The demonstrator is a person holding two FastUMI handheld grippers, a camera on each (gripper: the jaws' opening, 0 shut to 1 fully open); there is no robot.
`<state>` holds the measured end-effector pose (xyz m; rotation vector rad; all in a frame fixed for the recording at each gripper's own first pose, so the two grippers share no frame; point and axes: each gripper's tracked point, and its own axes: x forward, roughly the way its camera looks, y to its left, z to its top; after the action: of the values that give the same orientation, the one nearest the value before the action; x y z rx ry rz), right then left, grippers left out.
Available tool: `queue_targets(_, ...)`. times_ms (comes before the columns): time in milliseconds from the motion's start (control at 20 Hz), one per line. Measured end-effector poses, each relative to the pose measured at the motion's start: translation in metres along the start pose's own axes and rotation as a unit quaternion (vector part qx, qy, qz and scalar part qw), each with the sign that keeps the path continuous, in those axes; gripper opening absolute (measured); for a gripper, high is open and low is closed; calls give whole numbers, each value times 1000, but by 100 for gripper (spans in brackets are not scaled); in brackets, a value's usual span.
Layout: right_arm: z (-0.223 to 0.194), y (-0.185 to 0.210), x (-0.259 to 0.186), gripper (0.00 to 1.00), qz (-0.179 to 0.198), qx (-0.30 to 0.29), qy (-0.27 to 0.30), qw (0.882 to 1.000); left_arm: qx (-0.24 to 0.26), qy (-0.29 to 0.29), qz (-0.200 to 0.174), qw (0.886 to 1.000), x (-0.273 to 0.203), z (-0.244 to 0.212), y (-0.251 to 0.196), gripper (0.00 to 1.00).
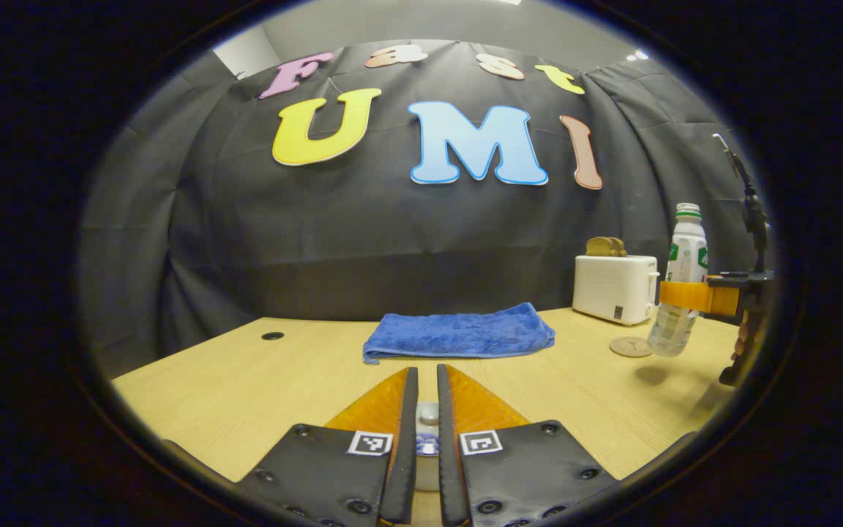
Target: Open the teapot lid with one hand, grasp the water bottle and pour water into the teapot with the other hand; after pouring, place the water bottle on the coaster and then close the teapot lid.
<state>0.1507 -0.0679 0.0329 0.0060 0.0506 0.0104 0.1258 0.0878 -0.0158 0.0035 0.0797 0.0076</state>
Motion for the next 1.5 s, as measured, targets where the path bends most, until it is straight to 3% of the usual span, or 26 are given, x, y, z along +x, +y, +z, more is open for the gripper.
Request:
queue_targets(50,-2,0,-2,72,-1,-3,1,1000,1,1,-1,1000,0,-1,1,15)
queue_targets(100,0,-1,-3,72,-2,-9,-1,1000,1,-2,-2,1000,-1,0,2,23)
queue_targets(150,3,-2,-4,72,-5,-15,-6,1000,-1,-5,1,1000,-2,1,5,24)
queue_targets(350,26,-23,-2,71,-32,-35,-38,998,-54,-35,-29,998,-20,23,0,21)
queue_targets(400,29,-29,1,71,-37,-42,-38,998,-57,-54,-31,996,-28,33,-2,35)
queue_targets(500,30,-31,7,71,-35,-35,-32,998,-58,-91,-34,994,-41,55,-1,38)
queue_targets(750,28,-43,37,71,-39,-30,-9,999,-55,-128,-38,989,-84,85,8,67)
queue_targets(900,13,-50,63,71,-37,-18,20,999,-60,-145,-46,987,-107,121,15,63)
queue_targets(1000,1,-60,74,71,-50,-9,33,998,-65,-156,-61,984,-124,137,11,68)
queue_targets(1200,-11,-57,87,71,-50,-28,43,997,-54,-136,-64,987,-150,120,14,71)
queue_targets(1500,-26,-63,102,71,-60,-9,59,996,-46,-105,-61,992,-148,93,15,72)
